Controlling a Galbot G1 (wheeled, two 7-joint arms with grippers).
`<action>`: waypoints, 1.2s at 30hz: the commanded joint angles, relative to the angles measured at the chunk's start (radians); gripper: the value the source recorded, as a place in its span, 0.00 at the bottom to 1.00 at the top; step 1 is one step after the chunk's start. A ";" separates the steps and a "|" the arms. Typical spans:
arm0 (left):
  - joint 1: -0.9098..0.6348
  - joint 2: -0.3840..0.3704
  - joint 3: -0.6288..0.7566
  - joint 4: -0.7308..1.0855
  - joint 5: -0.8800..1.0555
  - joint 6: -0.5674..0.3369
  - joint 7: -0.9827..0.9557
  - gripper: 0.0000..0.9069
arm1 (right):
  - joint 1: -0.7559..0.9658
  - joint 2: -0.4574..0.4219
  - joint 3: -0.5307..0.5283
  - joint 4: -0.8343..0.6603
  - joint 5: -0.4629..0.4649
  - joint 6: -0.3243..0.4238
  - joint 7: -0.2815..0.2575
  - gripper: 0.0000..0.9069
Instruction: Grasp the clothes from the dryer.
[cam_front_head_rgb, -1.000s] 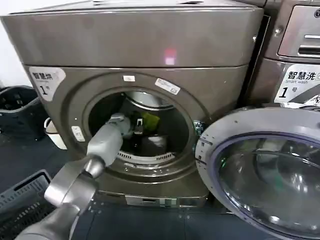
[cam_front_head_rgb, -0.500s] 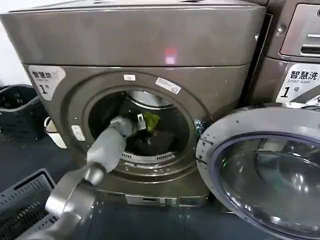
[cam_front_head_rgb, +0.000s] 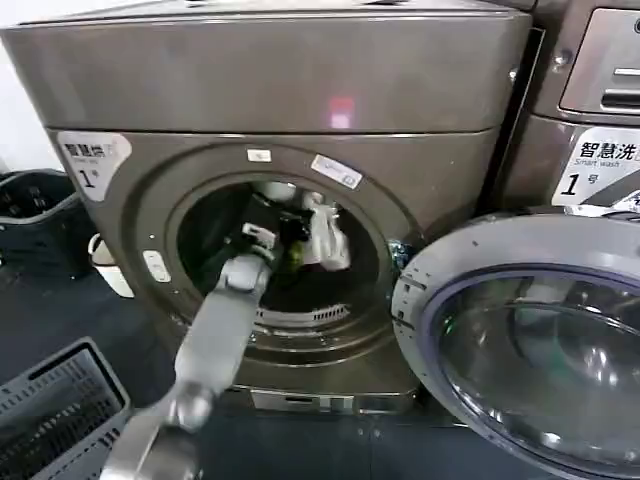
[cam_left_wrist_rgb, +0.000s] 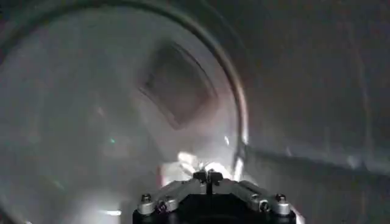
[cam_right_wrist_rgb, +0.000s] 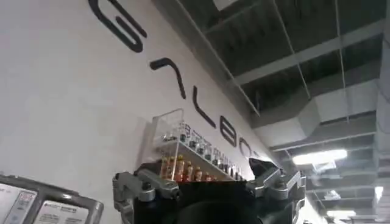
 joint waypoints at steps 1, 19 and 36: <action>0.188 -0.026 -0.052 -0.176 -0.055 -0.149 -0.175 0.00 | 0.001 -0.003 0.001 -0.001 -0.021 0.020 -0.008 1.00; 0.191 -0.020 -0.040 -0.196 -0.017 -0.143 -0.166 0.00 | -0.010 -0.003 0.013 -0.010 0.002 0.043 -0.006 1.00; 0.163 -0.028 -0.041 -0.172 -0.010 -0.143 -0.171 0.00 | -0.008 -0.002 0.033 -0.021 0.000 0.039 -0.018 1.00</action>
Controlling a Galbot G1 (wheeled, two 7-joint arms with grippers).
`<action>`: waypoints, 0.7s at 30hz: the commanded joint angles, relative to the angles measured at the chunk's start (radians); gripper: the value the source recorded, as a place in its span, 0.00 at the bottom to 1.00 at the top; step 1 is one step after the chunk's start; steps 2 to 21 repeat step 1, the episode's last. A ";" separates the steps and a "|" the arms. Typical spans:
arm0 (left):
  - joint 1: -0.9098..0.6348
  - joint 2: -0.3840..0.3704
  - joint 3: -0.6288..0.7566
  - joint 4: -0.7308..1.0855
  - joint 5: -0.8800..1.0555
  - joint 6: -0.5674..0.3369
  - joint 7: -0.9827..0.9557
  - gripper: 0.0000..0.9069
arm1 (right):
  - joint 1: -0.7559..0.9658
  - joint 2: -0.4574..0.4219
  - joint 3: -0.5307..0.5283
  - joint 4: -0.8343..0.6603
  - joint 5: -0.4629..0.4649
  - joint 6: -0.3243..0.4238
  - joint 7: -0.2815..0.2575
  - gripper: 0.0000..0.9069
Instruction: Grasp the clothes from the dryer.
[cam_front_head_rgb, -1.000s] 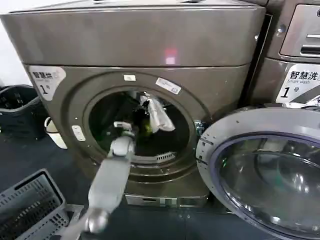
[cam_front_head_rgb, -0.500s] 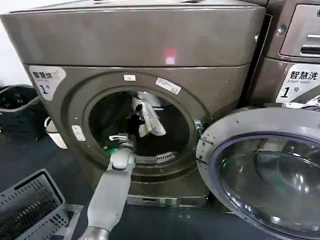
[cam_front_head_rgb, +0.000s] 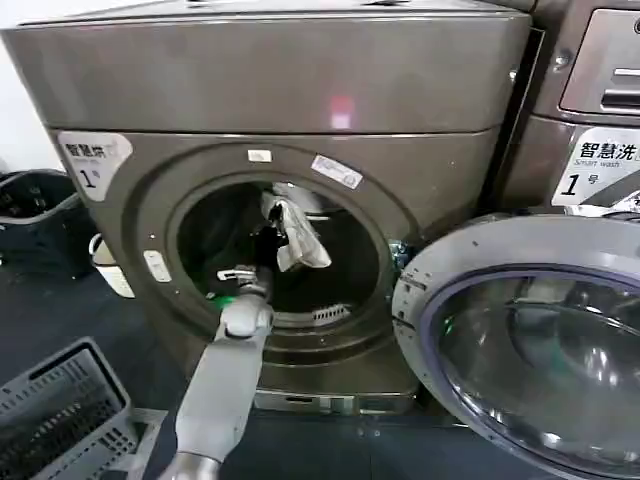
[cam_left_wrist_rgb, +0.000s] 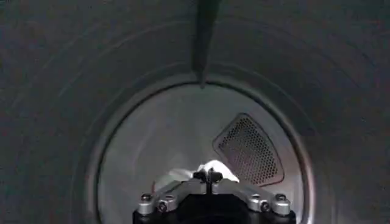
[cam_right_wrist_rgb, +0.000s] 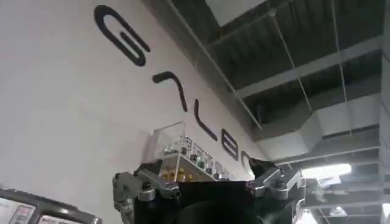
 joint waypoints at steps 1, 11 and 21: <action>-0.008 0.000 0.002 0.010 0.001 -0.002 0.000 0.00 | -0.003 0.000 0.009 -0.003 0.000 0.000 -0.002 1.00; -0.008 0.000 0.002 0.010 0.001 -0.002 0.000 0.00 | -0.003 0.000 0.009 -0.003 0.000 0.000 -0.002 1.00; -0.008 0.000 0.002 0.010 0.001 -0.002 0.000 0.00 | -0.003 0.000 0.009 -0.003 0.000 0.000 -0.002 1.00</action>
